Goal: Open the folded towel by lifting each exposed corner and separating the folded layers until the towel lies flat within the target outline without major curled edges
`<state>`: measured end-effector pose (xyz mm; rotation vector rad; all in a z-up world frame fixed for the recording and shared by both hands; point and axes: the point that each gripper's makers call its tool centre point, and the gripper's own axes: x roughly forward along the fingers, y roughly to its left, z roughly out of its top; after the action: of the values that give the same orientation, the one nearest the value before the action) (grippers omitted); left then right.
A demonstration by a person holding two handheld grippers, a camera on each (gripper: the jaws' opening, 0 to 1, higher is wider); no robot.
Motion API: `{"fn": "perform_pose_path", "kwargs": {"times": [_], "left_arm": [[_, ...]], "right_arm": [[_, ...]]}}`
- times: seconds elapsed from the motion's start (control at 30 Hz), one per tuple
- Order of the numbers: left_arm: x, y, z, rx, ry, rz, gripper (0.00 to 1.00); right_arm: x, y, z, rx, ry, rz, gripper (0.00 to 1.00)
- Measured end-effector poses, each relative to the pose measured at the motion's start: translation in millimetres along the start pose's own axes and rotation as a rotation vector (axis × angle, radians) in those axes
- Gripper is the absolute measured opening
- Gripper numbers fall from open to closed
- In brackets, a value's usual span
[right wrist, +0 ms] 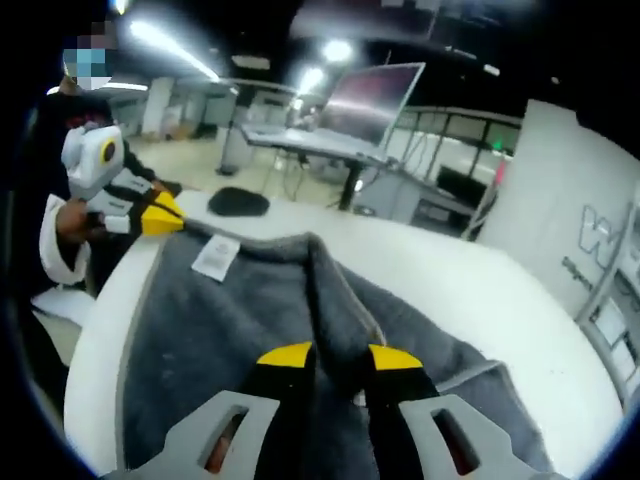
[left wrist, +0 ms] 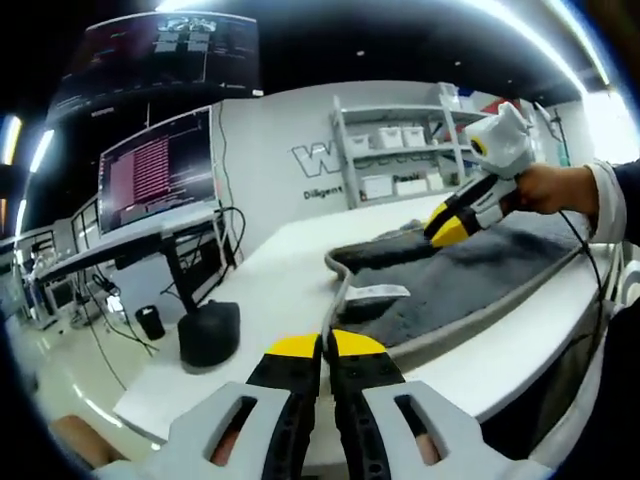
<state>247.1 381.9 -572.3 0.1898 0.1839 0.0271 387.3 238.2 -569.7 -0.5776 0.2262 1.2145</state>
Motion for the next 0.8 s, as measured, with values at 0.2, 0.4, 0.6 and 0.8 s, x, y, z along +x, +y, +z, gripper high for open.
{"fn": "perform_pose_path", "kwargs": {"times": [0.2, 0.4, 0.6, 0.8], "left_arm": [[-1, 0.9, -2.9, -0.005, 0.008, 0.002, 0.03], [0, 2.1, -7.2, -0.013, 0.015, -0.001, 0.03], [-1, 2.4, -13.6, -0.025, 0.031, -0.006, 0.03], [-2, 3.6, -17.7, -0.035, 0.04, -0.011, 0.03]], "right_arm": [[-6, -13, -5.5, -0.003, 0.013, -0.027, 0.17], [0, -7, -3.4, 0.005, 0.006, 0.008, 0.11], [1, -9, -2.8, 0.004, 0.007, 0.008, 0.01], [-3, -17, 5.6, -0.012, 0.002, -0.003, 0.0]]}}
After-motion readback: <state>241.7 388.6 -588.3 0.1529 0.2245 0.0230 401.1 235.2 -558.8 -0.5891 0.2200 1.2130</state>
